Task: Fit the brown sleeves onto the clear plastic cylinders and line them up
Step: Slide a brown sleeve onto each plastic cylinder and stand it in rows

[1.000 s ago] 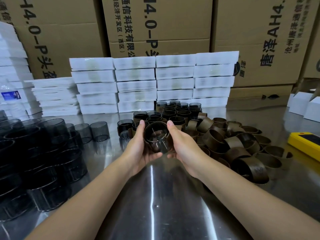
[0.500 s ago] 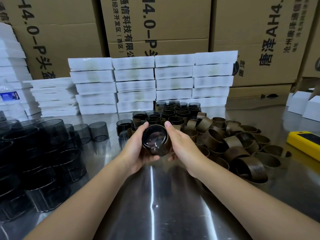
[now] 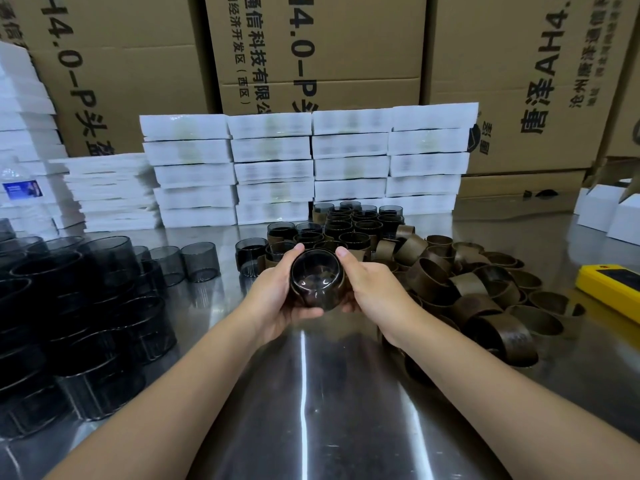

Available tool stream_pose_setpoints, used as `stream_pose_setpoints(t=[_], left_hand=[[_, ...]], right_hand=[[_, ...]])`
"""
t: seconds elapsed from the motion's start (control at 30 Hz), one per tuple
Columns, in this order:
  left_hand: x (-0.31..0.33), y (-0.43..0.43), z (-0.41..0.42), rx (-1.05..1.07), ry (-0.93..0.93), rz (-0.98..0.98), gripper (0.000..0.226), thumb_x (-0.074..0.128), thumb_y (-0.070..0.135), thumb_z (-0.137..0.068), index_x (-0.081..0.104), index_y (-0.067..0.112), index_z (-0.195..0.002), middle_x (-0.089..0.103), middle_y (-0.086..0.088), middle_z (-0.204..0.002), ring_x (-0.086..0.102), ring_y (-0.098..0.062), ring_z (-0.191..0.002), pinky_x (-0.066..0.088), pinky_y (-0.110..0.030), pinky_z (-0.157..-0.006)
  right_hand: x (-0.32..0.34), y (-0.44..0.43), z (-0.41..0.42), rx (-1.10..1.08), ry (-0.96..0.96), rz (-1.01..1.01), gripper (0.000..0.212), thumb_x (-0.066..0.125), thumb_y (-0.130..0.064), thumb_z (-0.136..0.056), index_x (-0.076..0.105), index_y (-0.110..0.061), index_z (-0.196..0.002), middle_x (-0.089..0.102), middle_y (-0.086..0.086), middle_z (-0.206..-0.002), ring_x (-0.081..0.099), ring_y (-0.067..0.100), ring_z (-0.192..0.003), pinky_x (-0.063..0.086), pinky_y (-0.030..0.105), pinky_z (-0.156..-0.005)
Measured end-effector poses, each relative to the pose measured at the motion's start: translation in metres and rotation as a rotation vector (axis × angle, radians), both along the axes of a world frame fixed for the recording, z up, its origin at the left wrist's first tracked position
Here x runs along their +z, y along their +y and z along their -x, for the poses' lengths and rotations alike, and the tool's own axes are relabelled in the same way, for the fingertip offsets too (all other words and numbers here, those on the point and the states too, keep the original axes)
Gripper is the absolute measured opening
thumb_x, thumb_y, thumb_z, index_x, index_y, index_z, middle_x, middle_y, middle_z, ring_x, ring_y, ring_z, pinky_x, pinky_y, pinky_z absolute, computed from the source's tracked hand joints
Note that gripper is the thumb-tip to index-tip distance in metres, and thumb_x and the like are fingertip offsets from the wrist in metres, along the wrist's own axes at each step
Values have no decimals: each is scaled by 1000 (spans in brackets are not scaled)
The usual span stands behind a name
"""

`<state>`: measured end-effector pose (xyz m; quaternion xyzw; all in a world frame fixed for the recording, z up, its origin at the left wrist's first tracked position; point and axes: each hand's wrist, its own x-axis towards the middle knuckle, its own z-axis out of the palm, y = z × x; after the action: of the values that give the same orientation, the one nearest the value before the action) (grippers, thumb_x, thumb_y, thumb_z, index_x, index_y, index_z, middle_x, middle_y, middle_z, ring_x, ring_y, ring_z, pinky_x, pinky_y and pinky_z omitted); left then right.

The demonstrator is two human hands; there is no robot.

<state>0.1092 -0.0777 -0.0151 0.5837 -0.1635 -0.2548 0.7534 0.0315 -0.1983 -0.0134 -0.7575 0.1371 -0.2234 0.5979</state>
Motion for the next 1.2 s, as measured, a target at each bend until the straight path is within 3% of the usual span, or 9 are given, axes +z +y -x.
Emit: stream_pose_setpoints(t=[0.1, 0.3, 0.43, 0.5, 0.63, 0.73, 0.87, 1.0, 1.2], left_hand=[[0, 0, -1, 5, -7, -7, 40, 59, 51, -87, 74, 14, -88, 74, -10, -78, 71, -22, -59, 51, -24, -36], [-1, 5, -11, 186, -242, -127, 28, 57, 41, -92, 79, 29, -79, 76, 6, -81, 70, -17, -75, 53, -27, -51], [-9, 20, -29, 416, -686, -390, 15, 56, 32, -89, 68, 38, -95, 69, 13, -88, 65, -17, -92, 55, -38, -82], [-12, 25, -26, 428, -982, -642, 34, 50, 40, -78, 62, 46, -109, 65, 18, -96, 59, -11, -94, 48, -33, -86], [-12, 22, -20, 312, -1216, -710, 53, 59, 36, -80, 51, 42, -132, 60, 13, -110, 48, -8, -108, 42, -31, -87], [-16, 22, -27, 234, -1240, -700, 59, 68, 26, -81, 49, 33, -136, 56, 11, -107, 48, -9, -105, 43, -29, -90], [-23, 17, -35, 224, -1154, -588, 64, 80, 21, -75, 54, 27, -133, 39, 17, -99, 46, -4, -96, 35, -5, -86], [-26, 13, -44, 260, -1000, -506, 84, 84, 15, -72, 42, 27, -143, 30, 3, -131, 39, -15, -127, 37, -35, -111], [-24, 15, -44, 256, -935, -560, 89, 80, 15, -77, 29, 30, -149, 13, -3, -157, 25, -18, -143, 31, -39, -115]], right_hand=[[-1, 1, 0, -5, 14, 17, 57, 40, -51, -95, 67, -4, -78, 63, 0, -59, 53, 5, -40, 39, 12, -42], [-2, 5, 3, 40, 67, 163, 43, 36, -46, -98, 65, -15, -97, 68, 7, -87, 65, 19, -70, 57, 40, -76], [2, 5, 4, 28, 74, 217, 52, 36, -48, -97, 58, -3, -111, 65, 9, -107, 68, 30, -82, 56, 44, -81], [4, 5, 5, 29, 67, 214, 52, 36, -47, -97, 58, -1, -112, 65, 10, -108, 67, 32, -85, 55, 46, -81], [5, 5, 5, 28, 80, 206, 49, 36, -48, -97, 61, -8, -109, 66, 7, -92, 68, 30, -83, 55, 45, -81], [5, 4, 5, 24, 87, 195, 47, 35, -49, -97, 61, -11, -109, 64, 4, -83, 66, 23, -77, 56, 41, -80], [5, 5, 6, 21, 83, 199, 47, 35, -48, -97, 61, -11, -109, 64, 4, -82, 67, 25, -78, 55, 41, -81], [5, 5, 5, 14, 87, 201, 49, 36, -48, -97, 60, -8, -110, 67, 8, -91, 65, 24, -77, 54, 42, -82], [3, 5, 5, 23, 89, 207, 46, 36, -48, -97, 61, -11, -108, 66, 6, -100, 67, 26, -83, 56, 40, -78]])
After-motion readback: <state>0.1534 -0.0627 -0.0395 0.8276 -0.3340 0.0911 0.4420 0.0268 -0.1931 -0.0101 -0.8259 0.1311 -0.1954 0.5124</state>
